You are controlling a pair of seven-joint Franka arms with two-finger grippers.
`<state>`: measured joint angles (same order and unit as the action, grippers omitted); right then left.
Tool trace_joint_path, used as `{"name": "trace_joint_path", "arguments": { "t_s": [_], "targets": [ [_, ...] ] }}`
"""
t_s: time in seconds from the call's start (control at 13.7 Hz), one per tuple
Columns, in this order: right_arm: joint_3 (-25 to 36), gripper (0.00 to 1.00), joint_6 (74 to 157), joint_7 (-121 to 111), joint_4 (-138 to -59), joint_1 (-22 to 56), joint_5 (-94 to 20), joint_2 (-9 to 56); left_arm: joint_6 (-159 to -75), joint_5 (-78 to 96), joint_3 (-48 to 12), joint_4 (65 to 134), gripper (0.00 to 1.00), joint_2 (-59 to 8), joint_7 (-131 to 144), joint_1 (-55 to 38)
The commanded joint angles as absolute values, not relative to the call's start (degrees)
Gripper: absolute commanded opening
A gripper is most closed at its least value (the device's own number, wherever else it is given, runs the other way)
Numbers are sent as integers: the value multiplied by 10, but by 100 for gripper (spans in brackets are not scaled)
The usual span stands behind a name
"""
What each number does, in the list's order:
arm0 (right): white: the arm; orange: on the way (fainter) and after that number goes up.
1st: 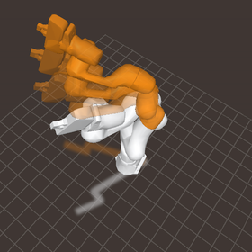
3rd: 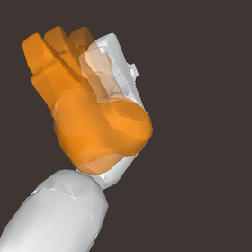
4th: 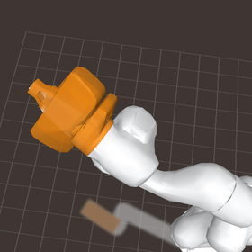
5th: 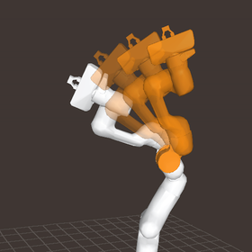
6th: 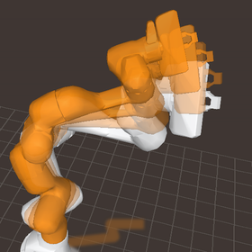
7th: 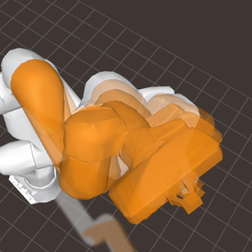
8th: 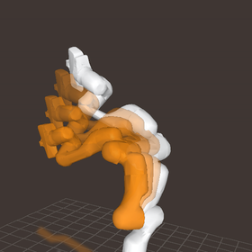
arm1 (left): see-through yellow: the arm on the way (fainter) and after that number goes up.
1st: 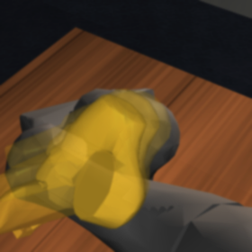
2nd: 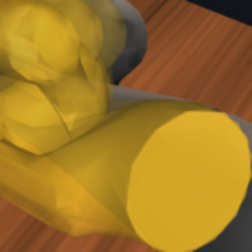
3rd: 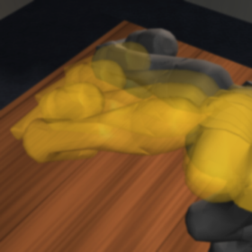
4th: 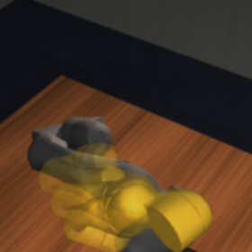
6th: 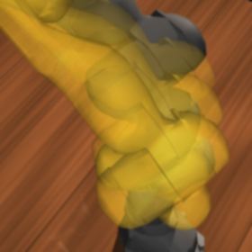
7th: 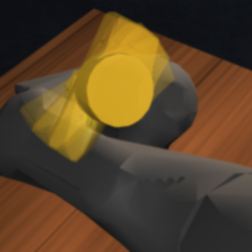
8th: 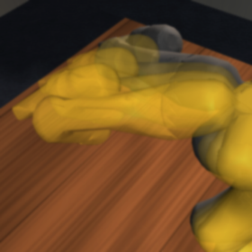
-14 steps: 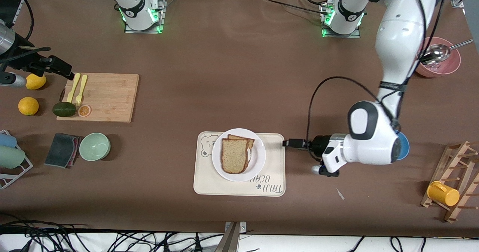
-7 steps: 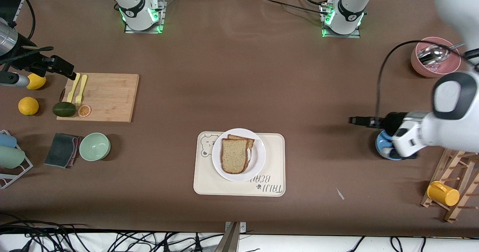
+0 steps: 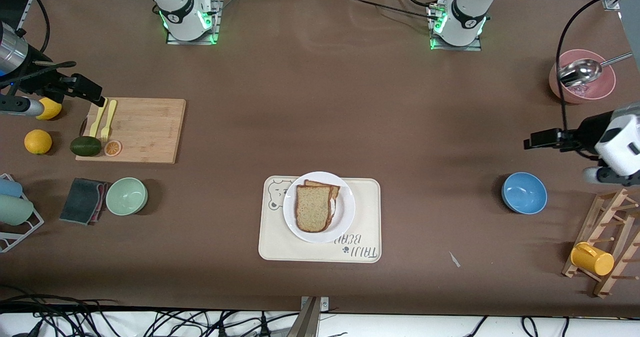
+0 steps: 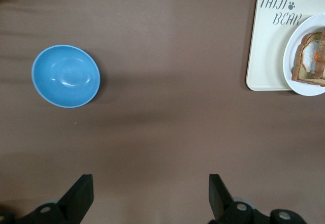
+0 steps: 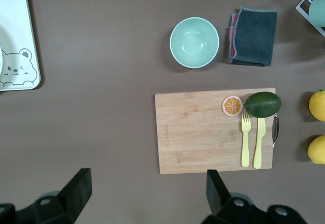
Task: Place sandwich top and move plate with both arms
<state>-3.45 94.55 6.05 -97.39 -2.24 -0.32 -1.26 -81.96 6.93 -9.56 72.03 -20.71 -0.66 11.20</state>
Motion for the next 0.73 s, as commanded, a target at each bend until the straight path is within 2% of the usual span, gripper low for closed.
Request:
{"name": "trace_joint_path", "arguments": {
  "t_s": [0.0, 0.22, 0.44, 0.66],
  "targets": [
    [-40, 100, 947, 65, -983, -28, -11, -25, -776, 57, -92, 703, 100, -181, -7, 133],
    [-40, 100, 947, 65, -983, -28, -11, -25, -746, 55, -77, 696, 100, -138, -7, 114],
    [-44, 100, 947, 65, -983, -28, -11, -25, -703, -17, -30, 705, 100, -87, -9, 27],
    [-44, 100, 947, 65, -983, -28, -11, -25, -707, -18, -27, 750, 100, -49, -11, 24]
  ]
}}
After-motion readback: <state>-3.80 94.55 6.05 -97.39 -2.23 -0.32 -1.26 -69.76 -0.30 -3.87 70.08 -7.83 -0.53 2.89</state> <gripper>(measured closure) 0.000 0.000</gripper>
